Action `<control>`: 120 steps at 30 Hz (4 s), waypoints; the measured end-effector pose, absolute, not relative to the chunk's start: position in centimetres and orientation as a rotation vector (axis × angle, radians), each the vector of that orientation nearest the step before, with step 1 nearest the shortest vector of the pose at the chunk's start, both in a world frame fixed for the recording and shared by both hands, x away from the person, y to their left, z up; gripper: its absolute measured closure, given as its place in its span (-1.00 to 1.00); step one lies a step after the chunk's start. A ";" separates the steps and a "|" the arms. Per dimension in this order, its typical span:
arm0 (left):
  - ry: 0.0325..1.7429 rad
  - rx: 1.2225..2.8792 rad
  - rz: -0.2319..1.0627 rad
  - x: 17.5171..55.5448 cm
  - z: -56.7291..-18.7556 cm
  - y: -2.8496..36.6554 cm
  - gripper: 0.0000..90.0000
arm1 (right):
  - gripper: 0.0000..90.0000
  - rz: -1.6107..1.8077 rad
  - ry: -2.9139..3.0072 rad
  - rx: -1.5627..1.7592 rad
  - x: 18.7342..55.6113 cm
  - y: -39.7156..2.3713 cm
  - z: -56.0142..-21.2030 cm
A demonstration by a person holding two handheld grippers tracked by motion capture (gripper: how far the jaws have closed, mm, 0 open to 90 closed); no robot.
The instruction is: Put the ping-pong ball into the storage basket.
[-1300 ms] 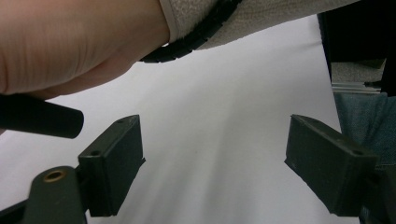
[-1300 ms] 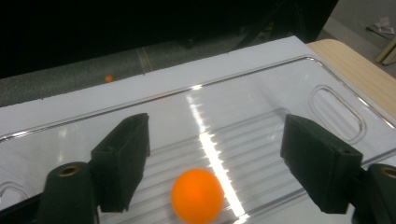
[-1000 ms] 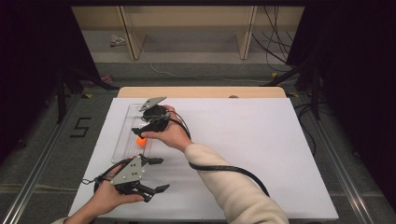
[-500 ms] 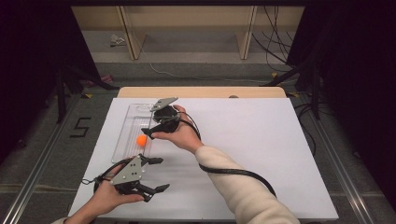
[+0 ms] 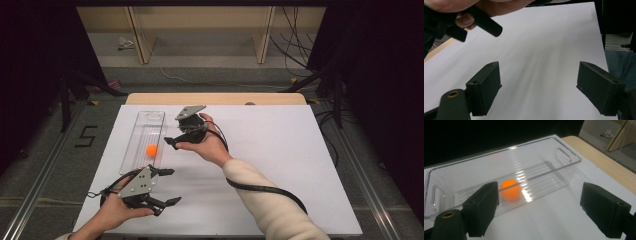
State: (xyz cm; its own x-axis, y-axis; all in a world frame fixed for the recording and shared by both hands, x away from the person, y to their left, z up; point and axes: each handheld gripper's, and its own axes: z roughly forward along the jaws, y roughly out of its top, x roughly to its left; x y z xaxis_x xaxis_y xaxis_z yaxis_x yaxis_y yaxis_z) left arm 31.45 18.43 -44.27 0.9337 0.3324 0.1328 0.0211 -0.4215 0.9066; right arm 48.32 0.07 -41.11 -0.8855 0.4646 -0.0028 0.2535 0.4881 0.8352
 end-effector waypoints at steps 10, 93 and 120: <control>0.255 1.985 0.357 31.5 -44.3 18.4 -0.59 | -0.64 1.340 2.467 0.683 47.6 -4.5 -41.4; 0.301 1.963 0.368 31.7 -44.3 18.8 -0.59 | -0.64 1.352 2.257 0.953 37.3 -24.2 -41.9; 0.316 1.956 0.370 31.7 -44.3 18.9 -0.60 | -0.64 1.334 2.248 0.990 35.0 -26.6 -42.4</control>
State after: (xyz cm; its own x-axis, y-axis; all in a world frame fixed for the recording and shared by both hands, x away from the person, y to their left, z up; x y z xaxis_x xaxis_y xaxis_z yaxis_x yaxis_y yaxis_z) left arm 31.67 18.94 -44.30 0.9166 0.3835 0.1133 0.0518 -0.3948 0.9173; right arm 35.02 -26.58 -42.43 -0.6970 0.7150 0.0548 0.3905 0.3144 0.8652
